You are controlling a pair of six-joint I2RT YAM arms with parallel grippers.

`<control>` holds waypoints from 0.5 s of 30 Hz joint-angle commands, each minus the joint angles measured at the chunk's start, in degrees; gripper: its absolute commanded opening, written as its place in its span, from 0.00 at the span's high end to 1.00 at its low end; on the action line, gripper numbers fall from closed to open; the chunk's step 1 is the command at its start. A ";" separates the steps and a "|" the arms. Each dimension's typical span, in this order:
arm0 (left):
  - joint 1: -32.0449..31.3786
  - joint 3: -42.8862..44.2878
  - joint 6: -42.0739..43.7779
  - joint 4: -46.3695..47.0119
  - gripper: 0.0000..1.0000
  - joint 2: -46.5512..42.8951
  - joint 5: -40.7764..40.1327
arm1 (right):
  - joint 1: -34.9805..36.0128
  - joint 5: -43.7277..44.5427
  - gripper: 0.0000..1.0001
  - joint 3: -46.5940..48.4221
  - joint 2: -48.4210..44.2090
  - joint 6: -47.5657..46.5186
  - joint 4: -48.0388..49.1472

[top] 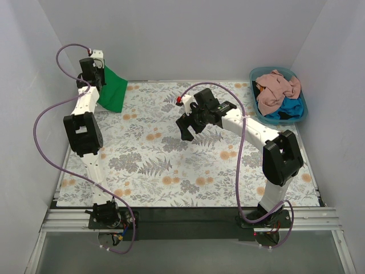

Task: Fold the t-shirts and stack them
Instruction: Neatly place the folded tshirt to the corner

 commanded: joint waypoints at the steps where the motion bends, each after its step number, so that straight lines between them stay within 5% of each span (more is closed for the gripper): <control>1: 1.00 2.52 1.44 3.11 1.00 -1.23 -1.60 | -0.19 -1.24 0.02 1.47 0.80 0.15 -0.49; 10: 2.59 2.96 4.08 5.22 0.99 2.19 -3.53 | -0.19 -1.51 0.02 1.65 1.32 0.24 -0.67; 11: 2.59 3.48 4.34 5.14 0.79 2.73 -3.88 | -0.19 -1.51 0.02 1.65 1.41 0.24 -0.84; 15: 3.20 7.95 6.01 4.87 0.38 4.58 -5.38 | -0.27 -1.07 0.02 1.91 1.15 0.15 -1.19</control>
